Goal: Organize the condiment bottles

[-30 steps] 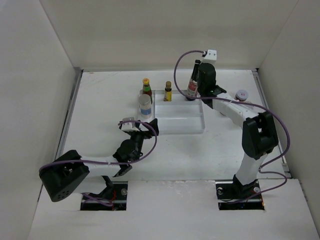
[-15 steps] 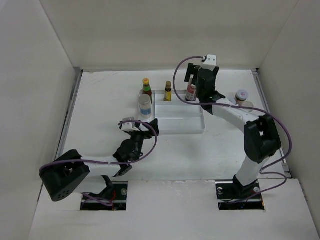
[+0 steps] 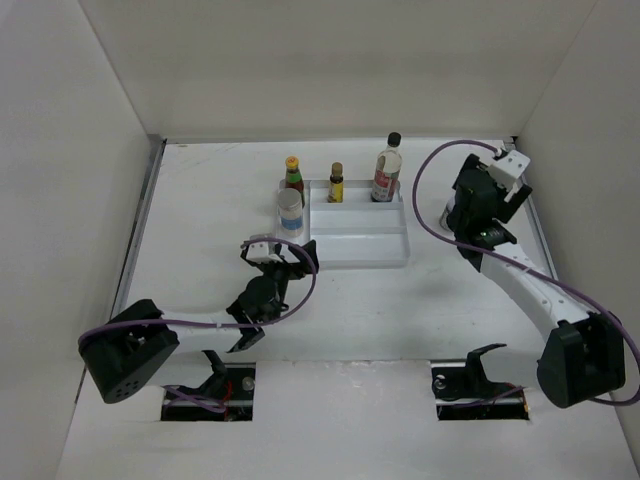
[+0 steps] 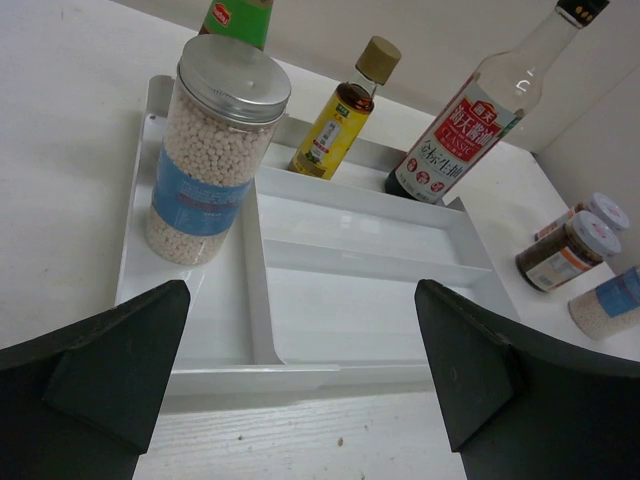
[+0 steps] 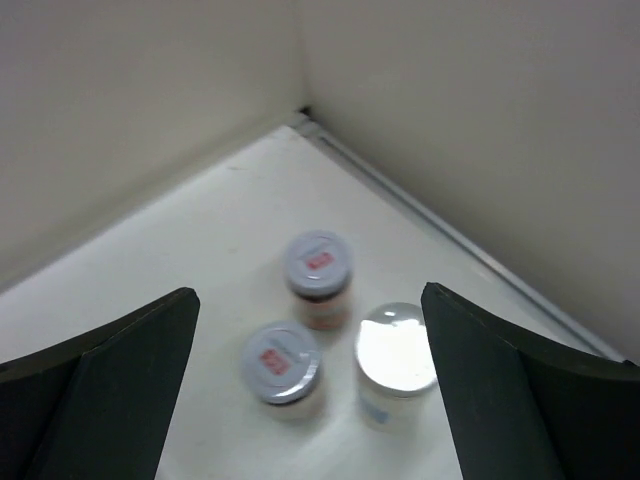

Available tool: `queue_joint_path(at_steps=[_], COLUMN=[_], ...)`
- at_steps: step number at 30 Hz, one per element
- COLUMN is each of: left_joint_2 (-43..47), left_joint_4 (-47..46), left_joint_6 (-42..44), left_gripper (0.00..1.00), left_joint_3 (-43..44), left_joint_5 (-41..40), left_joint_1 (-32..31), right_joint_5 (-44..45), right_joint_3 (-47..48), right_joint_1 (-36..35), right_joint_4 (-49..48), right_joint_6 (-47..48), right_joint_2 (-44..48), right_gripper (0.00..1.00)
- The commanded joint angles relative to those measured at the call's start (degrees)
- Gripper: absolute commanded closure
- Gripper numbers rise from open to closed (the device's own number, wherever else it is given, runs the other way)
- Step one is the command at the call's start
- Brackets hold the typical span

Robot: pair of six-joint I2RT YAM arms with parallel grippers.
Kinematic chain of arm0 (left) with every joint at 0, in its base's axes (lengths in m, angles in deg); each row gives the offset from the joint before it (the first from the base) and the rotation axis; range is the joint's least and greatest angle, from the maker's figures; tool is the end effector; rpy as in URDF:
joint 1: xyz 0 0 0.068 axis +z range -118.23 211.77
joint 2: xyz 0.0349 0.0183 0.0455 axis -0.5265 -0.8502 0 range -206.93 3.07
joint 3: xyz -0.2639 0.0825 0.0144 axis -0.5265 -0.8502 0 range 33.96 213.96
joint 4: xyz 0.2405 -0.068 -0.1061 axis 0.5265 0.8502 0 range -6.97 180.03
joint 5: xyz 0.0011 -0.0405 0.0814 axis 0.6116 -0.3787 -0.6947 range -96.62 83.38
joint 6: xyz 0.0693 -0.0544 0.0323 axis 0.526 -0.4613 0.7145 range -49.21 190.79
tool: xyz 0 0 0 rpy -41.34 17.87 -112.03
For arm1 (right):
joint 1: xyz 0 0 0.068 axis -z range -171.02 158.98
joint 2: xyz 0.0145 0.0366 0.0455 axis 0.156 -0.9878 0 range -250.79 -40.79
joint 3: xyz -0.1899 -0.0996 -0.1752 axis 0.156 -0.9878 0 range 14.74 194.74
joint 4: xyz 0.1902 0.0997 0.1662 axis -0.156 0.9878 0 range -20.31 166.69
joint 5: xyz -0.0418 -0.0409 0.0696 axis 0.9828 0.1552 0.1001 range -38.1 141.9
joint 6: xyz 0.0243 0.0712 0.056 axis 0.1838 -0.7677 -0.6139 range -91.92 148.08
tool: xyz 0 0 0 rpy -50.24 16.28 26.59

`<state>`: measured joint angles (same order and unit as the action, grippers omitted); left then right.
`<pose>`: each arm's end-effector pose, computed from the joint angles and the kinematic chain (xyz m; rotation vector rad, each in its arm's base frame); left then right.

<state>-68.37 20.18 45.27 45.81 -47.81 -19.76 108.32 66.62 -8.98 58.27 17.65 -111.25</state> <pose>0.2013 -0.1636 0.1854 -0.2343 1.5336 -0.5268 0.3182 0.0291 0.3266 0.6100 1.5432 -0.4555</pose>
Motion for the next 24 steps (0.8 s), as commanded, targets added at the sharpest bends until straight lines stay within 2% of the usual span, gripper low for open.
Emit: queue_joint_path(at_steps=[1,7,14,20,22,24], left_joint_2=[1.8,0.0,-1.9,-1.5,-0.4,0.3], left_joint_4=[2.2,2.8,2.6,2.6,2.8,2.9], left_joint_6=[-1.0,-2.9,-2.3,-1.2,-1.0,-0.9], left_gripper=[0.00,0.00,0.00,0.01,0.02,0.03], left_joint_3=[2.6,3.6,5.4,4.9,4.4,4.1], left_joint_5=[0.1,0.1,-0.9,-2.7,-2.9,-3.2], left_joint_1=[-0.5,-3.2,-7.9,-6.5,-5.8,-5.3], right_joint_5=[3.5,-5.6,-15.7,-22.0,-22.2,-21.6], right_joint_3=[-2.8,-4.7,-6.9,-7.0,-7.1,-7.4], right_joint_1=[2.5,8.4,14.8,17.4,17.6,17.6], right_joint_4=[7.1,11.7,9.1,6.5,5.4,4.7], right_joint_6=[-1.9,-7.7,-10.9,-13.0,-13.1,-13.1], right_joint_2=[-1.1,-0.9,-2.0,-6.4,-6.6,-5.5], right_gripper=[0.00,0.00,0.00,0.00,0.11,0.30])
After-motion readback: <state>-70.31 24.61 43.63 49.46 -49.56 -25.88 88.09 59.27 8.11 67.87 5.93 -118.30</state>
